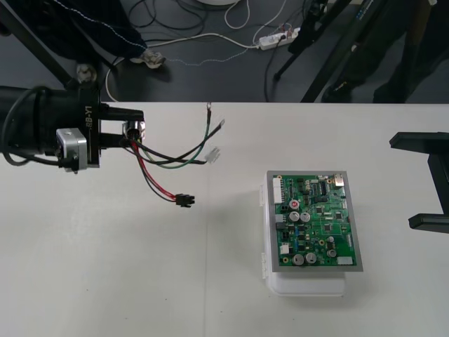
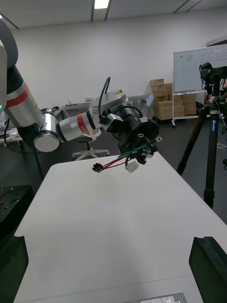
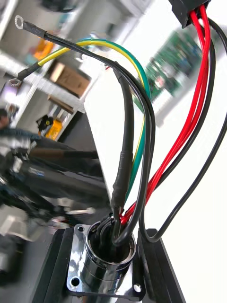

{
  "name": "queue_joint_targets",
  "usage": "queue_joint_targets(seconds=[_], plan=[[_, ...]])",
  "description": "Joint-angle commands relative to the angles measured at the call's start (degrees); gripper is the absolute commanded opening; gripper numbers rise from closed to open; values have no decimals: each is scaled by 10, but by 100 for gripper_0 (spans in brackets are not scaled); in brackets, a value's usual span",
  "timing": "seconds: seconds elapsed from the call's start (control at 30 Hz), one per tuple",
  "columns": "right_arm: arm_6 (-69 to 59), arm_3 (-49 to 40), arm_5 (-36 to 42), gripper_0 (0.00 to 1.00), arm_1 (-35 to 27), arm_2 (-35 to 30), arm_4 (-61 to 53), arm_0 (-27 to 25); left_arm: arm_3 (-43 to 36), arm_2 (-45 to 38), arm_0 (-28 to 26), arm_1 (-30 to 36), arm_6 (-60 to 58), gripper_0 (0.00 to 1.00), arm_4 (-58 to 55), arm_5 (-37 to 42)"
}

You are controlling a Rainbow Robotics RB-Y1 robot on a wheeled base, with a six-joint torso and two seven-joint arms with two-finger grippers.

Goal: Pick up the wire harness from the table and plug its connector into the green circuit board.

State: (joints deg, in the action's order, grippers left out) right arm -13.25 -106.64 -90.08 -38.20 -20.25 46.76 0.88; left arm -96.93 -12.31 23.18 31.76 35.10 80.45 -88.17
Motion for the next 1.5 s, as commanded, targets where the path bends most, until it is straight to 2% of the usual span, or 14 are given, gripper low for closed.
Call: queue_joint_targets(seconds=[0.03, 0.4, 0.53, 0.9, 1.03, 1.23, 1.5], plan=[[9, -3, 1, 100, -14, 7, -10, 4, -4, -28, -23, -52, -100, 0, -10, -18], [4, -3, 1, 100, -14, 7, -10, 4, -14, -39, -60, -130, -268, 0, -9, -18], [-2, -3, 1, 100, -17, 7, -9, 4, -57, -36, -94, -138, -378, 0, -9, -18], [-9, -3, 1, 100, -51, 7, -10, 4, -182, -27, -168, -136, -563, 0, -16, -18], [-15, -3, 1, 100, -76, 9, -10, 4, -243, -9, -205, -137, -653, 0, -26, -18], [-20, -3, 1, 100, -115, 17, -17, 5, -293, 26, -239, -145, -738, 0, -27, -18], [-21, -7, 1, 100, -123, 36, -35, 27, -300, 90, -248, -166, -823, 0, -26, -18]])
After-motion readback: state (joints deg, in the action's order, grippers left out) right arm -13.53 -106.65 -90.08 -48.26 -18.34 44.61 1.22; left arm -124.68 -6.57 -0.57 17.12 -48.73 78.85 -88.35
